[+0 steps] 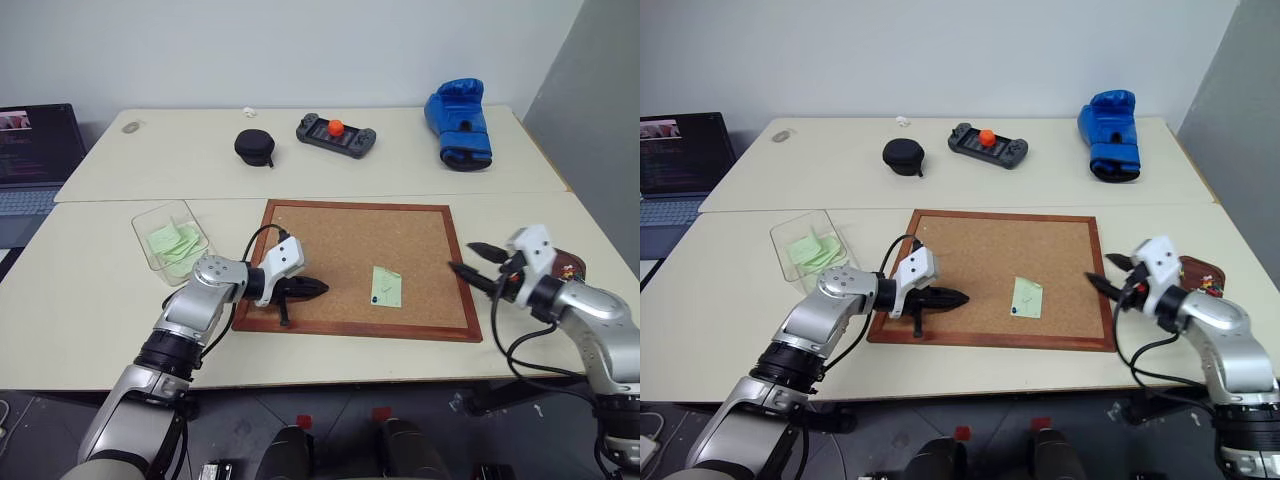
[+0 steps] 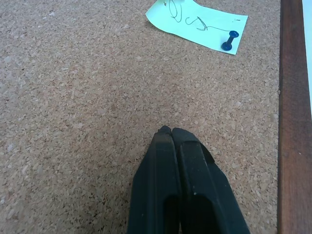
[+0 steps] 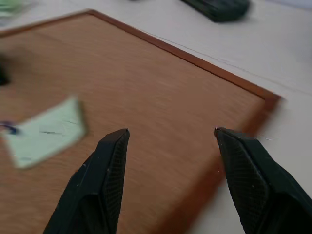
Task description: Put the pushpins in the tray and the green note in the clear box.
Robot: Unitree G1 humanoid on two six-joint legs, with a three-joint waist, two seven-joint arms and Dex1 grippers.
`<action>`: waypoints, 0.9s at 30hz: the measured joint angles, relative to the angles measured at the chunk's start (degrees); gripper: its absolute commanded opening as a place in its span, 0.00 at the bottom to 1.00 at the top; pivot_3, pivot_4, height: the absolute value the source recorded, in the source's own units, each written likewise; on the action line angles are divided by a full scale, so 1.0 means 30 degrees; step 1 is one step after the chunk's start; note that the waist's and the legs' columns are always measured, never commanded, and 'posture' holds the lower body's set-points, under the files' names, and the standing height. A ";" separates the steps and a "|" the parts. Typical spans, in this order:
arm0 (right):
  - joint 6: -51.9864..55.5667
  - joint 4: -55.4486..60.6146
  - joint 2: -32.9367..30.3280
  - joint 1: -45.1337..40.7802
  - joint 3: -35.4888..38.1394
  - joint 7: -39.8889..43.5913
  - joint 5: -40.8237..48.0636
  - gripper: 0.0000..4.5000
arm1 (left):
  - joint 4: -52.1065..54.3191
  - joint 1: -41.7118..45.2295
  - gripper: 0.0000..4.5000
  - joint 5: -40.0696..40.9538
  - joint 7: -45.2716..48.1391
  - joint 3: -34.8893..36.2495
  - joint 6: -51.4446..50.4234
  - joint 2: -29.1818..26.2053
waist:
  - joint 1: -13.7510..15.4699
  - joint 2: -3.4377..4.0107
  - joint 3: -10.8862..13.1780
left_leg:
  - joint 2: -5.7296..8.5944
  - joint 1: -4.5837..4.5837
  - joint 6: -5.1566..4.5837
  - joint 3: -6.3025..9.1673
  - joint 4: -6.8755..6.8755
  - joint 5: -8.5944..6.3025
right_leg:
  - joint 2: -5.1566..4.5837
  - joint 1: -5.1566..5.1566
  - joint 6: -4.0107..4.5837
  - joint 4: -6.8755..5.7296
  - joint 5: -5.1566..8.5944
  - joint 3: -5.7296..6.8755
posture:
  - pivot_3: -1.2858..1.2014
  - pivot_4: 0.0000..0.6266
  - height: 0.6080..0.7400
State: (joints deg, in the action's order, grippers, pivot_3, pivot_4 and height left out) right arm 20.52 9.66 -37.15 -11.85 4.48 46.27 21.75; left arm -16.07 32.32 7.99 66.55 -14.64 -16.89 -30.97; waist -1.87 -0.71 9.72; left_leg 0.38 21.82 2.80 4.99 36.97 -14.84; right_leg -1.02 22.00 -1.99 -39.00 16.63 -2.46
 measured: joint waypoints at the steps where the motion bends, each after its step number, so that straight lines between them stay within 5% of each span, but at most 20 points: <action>1: 0.0034 0.0450 0.0316 -0.0044 -0.0490 0.0115 0.0031 0.66 | -0.0009 -0.0001 0.00 0.0000 0.0062 0.0005 -0.0008 -0.0005 | -0.0002 -0.0002 0.0000 | -0.0001 0.0000 0.0000 0.0002 -0.0004 0.0000 | 0.0001 0.0000 0.0001 0.0003 0.0000 0.0005 | 0.52 0.24 1.00; 8: -0.0388 0.0850 0.2230 -0.0856 -0.4790 0.1336 -0.0796 0.66 | -0.0016 0.0039 0.00 -0.0003 0.0030 -0.0006 -0.0018 0.0092 | 0.0001 -0.0002 0.0000 | 0.0000 0.0006 0.0000 0.0021 -0.0001 0.0000 | -0.0012 0.0005 0.0003 0.0004 0.0001 0.0017 | 0.52 0.24 1.00; 22: -0.2601 -0.4031 0.4189 -0.2223 -0.6364 0.1801 -0.2501 0.66 | 0.0231 -0.0159 0.00 -0.0019 -0.0033 0.0015 -0.0065 -0.0015 | -0.0003 -0.0001 0.0001 | 0.0001 0.0002 0.0001 0.0030 -0.0009 0.0000 | -0.0005 0.0013 0.0007 -0.0003 -0.0001 0.0031 | 0.52 0.24 1.00; 27: -0.2892 -0.4582 0.4247 -0.2386 -0.6343 0.1947 -0.2550 0.45 | 0.0353 -0.0199 0.00 -0.0019 -0.0145 0.0025 -0.0096 -0.0033 | -0.0003 -0.0001 0.0001 | 0.0000 0.0004 0.0001 0.0031 -0.0007 0.0000 | -0.0006 0.0013 0.0006 -0.0004 -0.0001 0.0030 | 0.52 0.24 1.00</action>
State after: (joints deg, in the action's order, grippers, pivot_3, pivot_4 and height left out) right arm 11.84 -4.09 -24.41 -19.01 -14.55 52.12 14.10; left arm -15.01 31.72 7.93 66.11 -14.57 -17.18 -31.07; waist -1.88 -0.71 9.73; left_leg 0.38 21.83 2.80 5.08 36.95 -14.84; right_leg -1.03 22.04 -1.97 -39.01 16.63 -2.37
